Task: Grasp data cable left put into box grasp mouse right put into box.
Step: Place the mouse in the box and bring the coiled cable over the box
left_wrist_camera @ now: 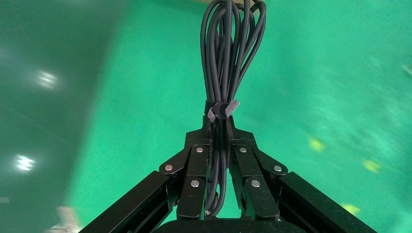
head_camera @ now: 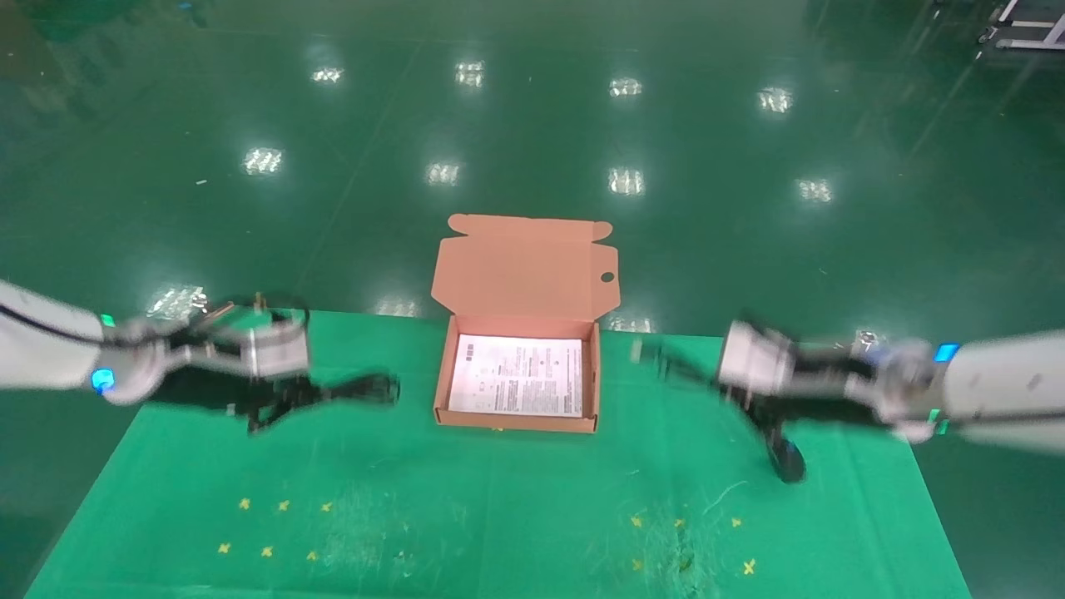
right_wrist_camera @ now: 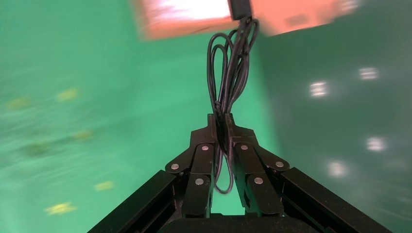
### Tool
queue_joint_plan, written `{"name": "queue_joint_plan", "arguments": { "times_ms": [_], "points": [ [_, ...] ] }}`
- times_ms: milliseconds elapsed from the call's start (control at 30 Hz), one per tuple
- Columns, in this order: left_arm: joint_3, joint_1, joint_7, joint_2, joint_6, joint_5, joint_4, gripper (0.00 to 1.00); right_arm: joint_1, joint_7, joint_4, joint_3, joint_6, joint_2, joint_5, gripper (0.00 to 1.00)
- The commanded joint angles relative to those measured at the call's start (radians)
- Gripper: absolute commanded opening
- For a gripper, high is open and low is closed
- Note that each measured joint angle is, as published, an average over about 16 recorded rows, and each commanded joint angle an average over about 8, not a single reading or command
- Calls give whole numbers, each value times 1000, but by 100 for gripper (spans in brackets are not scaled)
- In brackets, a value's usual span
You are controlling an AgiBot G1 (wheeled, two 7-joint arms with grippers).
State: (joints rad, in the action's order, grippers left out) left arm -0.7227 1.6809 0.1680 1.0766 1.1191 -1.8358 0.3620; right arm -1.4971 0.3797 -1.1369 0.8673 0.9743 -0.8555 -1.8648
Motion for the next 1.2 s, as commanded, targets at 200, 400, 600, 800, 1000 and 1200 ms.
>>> {"name": "queue_joint_plan", "arguments": {
  "times_ms": [200,400,600,800,1000,1200],
  "points": [
    [23,27,-50,-26,-44,12,176,0,-112,49,-27,-53,-73,-47,-22,0],
    [26,22,-114,-16,-126,-21,312,0,-205,-28,109,-76,-171,-206,1,0],
    [22,32,-166,3,-201,-71,375,0,-284,-166,311,-100,-269,-365,57,0],
    [26,50,-196,23,-256,-99,381,0,-339,-325,472,-131,-310,-471,151,0],
    [27,61,-209,25,-279,-117,378,0,-366,-434,530,-135,-292,-496,215,0],
    [22,64,-219,14,-280,-136,375,0,-362,-455,534,-118,-285,-494,242,0]
  ]
}}
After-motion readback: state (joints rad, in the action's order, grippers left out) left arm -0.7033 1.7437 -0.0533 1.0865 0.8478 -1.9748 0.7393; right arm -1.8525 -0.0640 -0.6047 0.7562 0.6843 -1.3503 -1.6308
